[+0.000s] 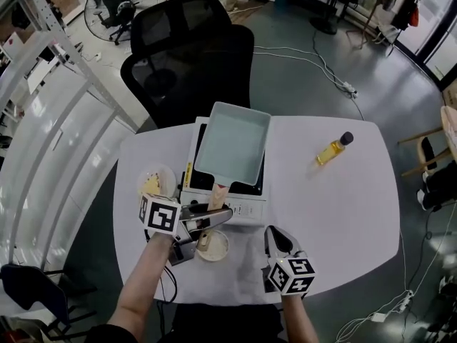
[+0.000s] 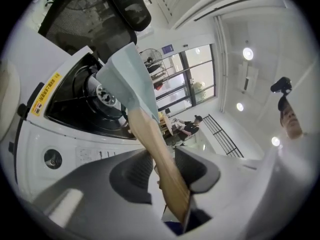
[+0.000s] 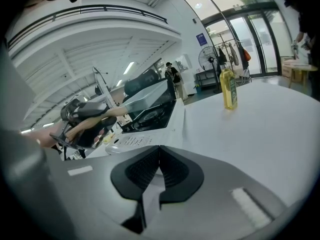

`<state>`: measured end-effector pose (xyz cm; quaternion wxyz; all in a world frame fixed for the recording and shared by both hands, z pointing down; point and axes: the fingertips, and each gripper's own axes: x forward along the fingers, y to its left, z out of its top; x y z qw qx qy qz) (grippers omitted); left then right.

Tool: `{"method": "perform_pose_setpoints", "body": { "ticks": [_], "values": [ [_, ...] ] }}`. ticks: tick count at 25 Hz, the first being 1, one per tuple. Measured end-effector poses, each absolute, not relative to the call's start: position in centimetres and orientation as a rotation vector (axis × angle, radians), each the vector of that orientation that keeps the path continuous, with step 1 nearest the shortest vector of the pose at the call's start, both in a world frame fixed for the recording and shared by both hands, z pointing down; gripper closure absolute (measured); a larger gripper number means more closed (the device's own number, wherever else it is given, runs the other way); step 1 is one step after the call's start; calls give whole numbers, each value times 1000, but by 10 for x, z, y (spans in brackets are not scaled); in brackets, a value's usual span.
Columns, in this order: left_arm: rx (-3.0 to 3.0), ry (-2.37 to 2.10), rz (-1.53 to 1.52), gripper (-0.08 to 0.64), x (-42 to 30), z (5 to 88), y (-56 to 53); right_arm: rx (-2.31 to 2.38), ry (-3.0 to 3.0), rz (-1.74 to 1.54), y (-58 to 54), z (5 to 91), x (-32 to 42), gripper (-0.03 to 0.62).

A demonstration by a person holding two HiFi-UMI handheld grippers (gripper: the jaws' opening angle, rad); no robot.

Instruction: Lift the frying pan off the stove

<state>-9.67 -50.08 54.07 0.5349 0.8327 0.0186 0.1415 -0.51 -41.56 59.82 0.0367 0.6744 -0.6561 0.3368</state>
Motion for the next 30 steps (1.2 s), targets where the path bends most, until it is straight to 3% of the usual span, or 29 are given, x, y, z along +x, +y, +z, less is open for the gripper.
{"method": "perform_pose_setpoints", "body": {
  "ticks": [30],
  "values": [
    [2006, -127, 156, 468, -178, 492, -418, 2061, -2117, 806, -352, 539, -27, 586]
  ]
}}
